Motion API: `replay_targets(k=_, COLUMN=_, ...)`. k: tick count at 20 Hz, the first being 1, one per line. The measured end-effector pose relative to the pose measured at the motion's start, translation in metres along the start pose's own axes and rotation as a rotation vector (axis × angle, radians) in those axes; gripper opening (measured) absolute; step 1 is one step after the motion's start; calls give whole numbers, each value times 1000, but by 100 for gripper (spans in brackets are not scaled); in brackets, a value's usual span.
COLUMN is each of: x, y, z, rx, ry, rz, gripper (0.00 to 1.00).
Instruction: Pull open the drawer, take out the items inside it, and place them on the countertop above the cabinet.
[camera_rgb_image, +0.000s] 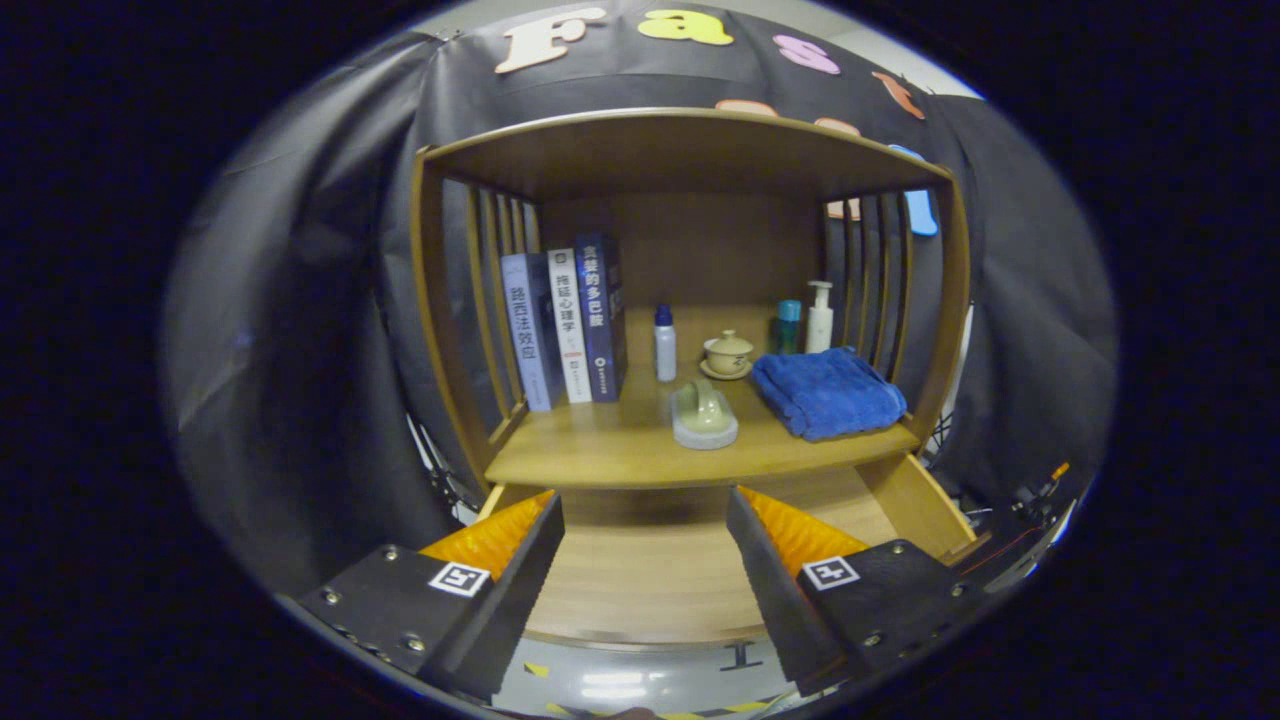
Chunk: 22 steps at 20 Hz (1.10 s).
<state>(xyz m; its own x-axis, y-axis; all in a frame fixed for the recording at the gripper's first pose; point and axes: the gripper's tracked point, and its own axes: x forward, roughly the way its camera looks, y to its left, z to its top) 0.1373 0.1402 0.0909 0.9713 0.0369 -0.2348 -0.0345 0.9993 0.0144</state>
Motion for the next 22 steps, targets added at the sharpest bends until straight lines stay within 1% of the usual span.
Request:
replay_targets(k=1, x=-3, y=3, z=-5, rx=0, ry=2, rz=4, gripper=98)
replay_targets(k=8, x=-20, y=-14, z=-56, rx=-54, ry=44, rz=-81, gripper=98)
replay_targets(k=10, x=-26, y=-16, z=-71, rx=-62, ry=53, rz=-88, gripper=98)
replay_targets(k=15, x=-54, y=-29, z=-87, rx=-70, ry=5, rz=-107, gripper=97)
replay_targets(k=19, x=-83, y=-50, z=-108, rx=-98, ry=-21, rz=-130, gripper=98)
replay_targets(k=22, x=-92, y=-60, z=-125, rx=-76, ry=-44, rz=-127, gripper=98)
